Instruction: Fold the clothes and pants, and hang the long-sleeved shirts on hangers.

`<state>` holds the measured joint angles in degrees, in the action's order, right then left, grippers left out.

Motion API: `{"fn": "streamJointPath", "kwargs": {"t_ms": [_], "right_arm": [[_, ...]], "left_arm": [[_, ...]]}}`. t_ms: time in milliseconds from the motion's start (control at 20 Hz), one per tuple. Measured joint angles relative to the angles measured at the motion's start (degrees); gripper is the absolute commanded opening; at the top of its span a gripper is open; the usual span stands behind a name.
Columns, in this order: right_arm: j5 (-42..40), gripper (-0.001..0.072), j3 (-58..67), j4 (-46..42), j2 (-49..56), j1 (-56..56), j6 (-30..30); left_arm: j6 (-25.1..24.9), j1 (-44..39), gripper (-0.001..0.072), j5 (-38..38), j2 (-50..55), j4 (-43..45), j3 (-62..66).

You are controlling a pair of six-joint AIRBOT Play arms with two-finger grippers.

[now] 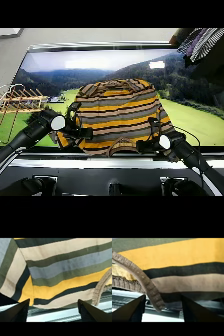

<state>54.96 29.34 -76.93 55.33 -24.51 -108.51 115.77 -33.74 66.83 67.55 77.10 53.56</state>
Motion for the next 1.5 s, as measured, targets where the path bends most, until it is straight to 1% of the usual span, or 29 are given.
{"fn": "streamJointPath", "kwargs": {"t_ms": [100,200,250,450,650,850,1050,1300,1350,1400,1450,1500], "right_arm": [[-1.11,0.0349,-0.07,0.09,0.63,-0.07,0.61],[-2.16,0.0077,-0.11,-0.04,0.96,-0.11,0.48],[-2.60,0.0029,-0.09,-0.22,1.05,-0.11,0.11],[-3.30,0.0028,0.04,-0.68,1.16,-0.11,-2.60],[-0.70,0.0028,1.57,-0.90,0.31,-0.11,-5.16],[2.64,0.0028,3.02,-1.44,-2.56,-0.11,-7.69],[6.12,0.0028,3.50,-1.55,-4.15,-0.11,-9.14],[7.74,0.0029,3.61,-0.61,-4.61,-0.11,-9.70],[7.91,0.0029,3.61,-0.35,-4.66,-0.11,-9.70],[8.04,0.0029,3.61,0.02,-4.68,-0.11,-9.70],[8.09,0.0029,3.61,0.28,-4.70,-0.11,-9.73],[8.09,0.0029,3.61,0.52,-4.70,-0.11,-9.73]], "left_arm": [[0.37,-0.20,0.0696,-0.50,0.07,0.00,0.00],[0.66,-0.31,0.0696,-0.83,0.09,0.09,0.00],[0.72,-0.33,0.0696,-0.90,0.09,0.07,0.00],[0.83,-1.07,0.0696,-1.29,0.11,-0.11,0.00],[1.68,-4.85,0.0695,-2.95,0.42,-0.55,0.00],[4.57,-11.04,0.0694,-5.53,3.28,-0.68,0.24],[7.80,-16.76,0.0677,-7.26,8.00,-0.72,1.81],[11.10,-20.81,0.0676,-8.48,14.08,-0.61,4.55],[11.47,-21.16,0.0645,-8.48,15.08,-0.61,5.11],[11.91,-21.42,0.0459,-8.57,16.09,-0.59,5.73],[12.39,-21.57,0.0225,-8.70,17.00,-0.55,6.25],[12.66,-21.68,0.0023,-8.79,17.70,-0.52,6.64]]}}
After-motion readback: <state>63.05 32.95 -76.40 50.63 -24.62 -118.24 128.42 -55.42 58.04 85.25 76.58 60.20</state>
